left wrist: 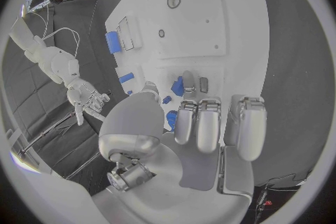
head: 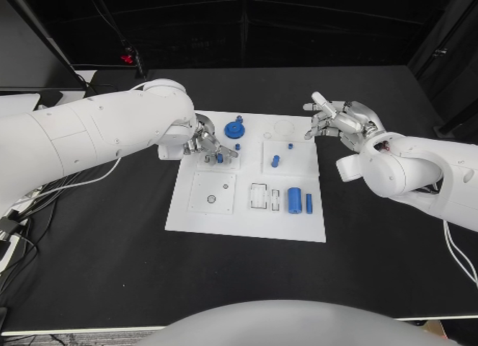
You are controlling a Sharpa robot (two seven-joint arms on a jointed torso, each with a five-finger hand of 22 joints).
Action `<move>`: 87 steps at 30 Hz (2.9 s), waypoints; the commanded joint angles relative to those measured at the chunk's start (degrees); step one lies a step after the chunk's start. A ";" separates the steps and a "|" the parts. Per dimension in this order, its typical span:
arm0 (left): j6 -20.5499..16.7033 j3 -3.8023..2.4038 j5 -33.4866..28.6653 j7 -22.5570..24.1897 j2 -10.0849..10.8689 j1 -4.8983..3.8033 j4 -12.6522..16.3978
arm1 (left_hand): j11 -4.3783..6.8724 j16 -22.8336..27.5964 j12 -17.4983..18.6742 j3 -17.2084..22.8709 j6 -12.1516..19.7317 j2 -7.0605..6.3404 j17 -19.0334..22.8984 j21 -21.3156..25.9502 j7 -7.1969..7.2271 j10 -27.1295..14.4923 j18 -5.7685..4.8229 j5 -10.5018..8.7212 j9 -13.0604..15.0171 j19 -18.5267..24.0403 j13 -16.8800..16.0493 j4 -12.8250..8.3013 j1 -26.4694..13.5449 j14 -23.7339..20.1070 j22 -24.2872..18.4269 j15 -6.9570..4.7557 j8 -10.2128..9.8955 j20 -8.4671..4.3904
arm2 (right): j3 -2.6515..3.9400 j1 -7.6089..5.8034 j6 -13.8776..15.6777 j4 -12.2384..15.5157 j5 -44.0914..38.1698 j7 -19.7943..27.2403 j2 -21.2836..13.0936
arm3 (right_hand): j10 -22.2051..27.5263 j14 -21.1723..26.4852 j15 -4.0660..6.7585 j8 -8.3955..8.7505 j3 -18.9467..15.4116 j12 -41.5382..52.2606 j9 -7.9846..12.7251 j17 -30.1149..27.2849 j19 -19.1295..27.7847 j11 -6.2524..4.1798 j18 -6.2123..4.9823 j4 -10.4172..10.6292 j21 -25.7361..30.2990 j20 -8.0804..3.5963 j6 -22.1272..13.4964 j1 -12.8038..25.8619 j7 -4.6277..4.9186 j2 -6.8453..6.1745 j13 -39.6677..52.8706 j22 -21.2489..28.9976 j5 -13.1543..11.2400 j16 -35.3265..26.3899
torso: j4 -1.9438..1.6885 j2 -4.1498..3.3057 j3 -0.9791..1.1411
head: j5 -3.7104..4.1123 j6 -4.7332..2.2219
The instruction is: Assemble the parts on the task board
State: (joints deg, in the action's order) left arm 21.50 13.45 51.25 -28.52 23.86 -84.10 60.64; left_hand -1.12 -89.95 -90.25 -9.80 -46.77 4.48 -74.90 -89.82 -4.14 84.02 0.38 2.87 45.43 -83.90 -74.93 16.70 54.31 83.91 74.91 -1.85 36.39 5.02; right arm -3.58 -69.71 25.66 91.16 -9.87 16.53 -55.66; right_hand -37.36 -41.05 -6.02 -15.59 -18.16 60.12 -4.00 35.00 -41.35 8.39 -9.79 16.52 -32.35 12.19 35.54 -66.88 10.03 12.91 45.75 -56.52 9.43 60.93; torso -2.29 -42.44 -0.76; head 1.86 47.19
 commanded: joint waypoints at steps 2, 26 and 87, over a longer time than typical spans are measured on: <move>-2.18 0.06 0.67 1.72 0.80 -0.40 0.96 | 0.57 -0.05 0.25 -2.14 0.87 0.73 -15.10 -0.18 0.19 5.98 -0.38 -0.16 2.83 -6.10 -15.07 -0.02 -0.35 6.09 15.09 -0.70 2.73 -0.71 | 0.03 -0.06 -0.47 -0.01 0.08 0.43 0.07 | 0.38 0.27 -0.08 -0.30 -0.06 0.24 -0.01 -0.11 -0.01 -0.05 -0.53 0.02 0.21 0.24 -0.49 -0.19 0.78 0.42 -0.11 0.08 0.43 0.26 | 0.03 0.03 0.02 | -0.04 -0.27; 7.18 0.04 0.85 1.38 -2.60 -2.35 -4.41 | 0.44 -0.05 0.25 -3.46 4.54 4.26 -15.10 -0.18 0.08 5.98 -0.38 3.01 5.90 -6.10 -15.07 -0.18 9.02 6.09 15.09 -0.70 4.01 -0.77 | -0.01 0.06 -0.58 -0.02 0.08 0.25 0.32 | 0.37 0.28 -0.08 -0.37 -0.05 0.29 -0.01 -0.18 -0.02 -0.05 -0.53 0.03 0.22 0.24 -0.52 -0.22 0.81 0.45 -0.18 0.10 0.46 0.31 | 0.21 -0.03 0.05 | 0.06 -0.60; 10.13 0.04 0.86 -0.51 -6.34 -1.31 -9.42 | 1.37 -0.05 0.25 -1.04 2.69 9.07 -15.10 -0.18 1.13 5.98 -0.38 16.24 4.24 -6.10 -15.07 -0.05 20.79 6.09 15.09 -1.35 2.00 -1.19 | -0.02 0.06 -0.37 0.09 0.08 0.29 0.48 | 0.35 0.34 -0.08 -0.54 -0.03 0.42 0.01 -0.36 -0.04 -0.05 -0.53 0.00 0.24 0.25 -0.62 -0.39 0.86 0.52 -0.36 0.13 0.67 0.44 | 0.04 -0.02 0.03 | 0.42 -0.06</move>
State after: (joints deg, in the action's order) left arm 31.16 13.53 51.93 -28.82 17.60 -85.33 51.26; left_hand -0.29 -89.95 -90.31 -11.17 -43.95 10.67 -74.90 -89.82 -3.11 84.03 0.38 18.95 49.72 -84.01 -75.27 16.58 71.66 83.93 74.91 -2.69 38.55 4.39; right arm -3.63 -69.58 25.55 91.12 -9.84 16.40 -55.20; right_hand -37.36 -41.06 -6.03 -15.93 -18.16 60.25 -4.00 34.71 -41.35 8.39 -9.79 16.52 -32.36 12.19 35.32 -67.11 10.22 13.15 45.48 -56.48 9.84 61.13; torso -2.22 -42.44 -0.72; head 2.25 47.14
